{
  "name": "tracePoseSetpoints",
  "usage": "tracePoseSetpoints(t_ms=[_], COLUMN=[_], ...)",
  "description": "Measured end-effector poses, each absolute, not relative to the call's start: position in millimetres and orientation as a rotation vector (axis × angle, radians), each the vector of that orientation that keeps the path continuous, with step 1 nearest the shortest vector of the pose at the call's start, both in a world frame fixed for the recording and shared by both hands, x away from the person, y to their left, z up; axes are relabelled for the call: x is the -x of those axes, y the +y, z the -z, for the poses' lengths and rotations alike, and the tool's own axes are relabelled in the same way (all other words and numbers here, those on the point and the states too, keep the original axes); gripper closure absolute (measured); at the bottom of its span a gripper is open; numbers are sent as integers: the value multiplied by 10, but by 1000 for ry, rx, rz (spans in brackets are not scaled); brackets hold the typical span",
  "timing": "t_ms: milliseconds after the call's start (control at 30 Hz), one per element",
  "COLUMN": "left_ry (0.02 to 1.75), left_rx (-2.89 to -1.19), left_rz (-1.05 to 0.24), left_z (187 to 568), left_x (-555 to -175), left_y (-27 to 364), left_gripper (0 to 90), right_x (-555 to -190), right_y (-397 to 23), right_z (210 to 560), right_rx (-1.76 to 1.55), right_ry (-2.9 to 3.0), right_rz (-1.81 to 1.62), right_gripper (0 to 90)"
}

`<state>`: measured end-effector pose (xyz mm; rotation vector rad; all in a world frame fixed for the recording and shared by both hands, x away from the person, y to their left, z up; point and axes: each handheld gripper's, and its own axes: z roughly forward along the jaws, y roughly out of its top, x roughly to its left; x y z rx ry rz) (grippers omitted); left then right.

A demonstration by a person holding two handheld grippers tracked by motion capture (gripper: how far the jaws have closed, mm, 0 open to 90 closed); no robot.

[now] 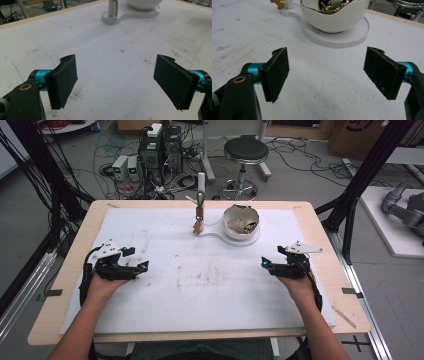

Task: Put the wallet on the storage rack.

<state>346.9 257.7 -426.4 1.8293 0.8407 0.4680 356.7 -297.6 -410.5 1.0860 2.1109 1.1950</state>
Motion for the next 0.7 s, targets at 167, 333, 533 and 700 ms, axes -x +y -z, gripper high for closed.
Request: tracePoseSetpoints(t_ms=[167, 333, 533, 700], left_ry=[842, 843, 842, 856], left_rx=[-1830, -1833, -1837, -1832], left_rz=[-470, -472, -470, -473], left_z=[4265, 4265, 4268, 4271], left_x=[-3472, -3472, -3475, -3483], left_y=[2575, 2568, 2569, 2575], left_gripper=[190, 190, 190, 190], right_x=[-3569, -3570, -3577, -3573], right_y=[-2982, -2997, -2996, -2996], right_z=[4102, 4103, 4108, 4108], right_rx=[-1091, -1102, -1103, -1111], right_ry=[2103, 2104, 2105, 2104], right_rz=[-1197, -1199, -1197, -1192], right_gripper=[210, 210, 210, 211])
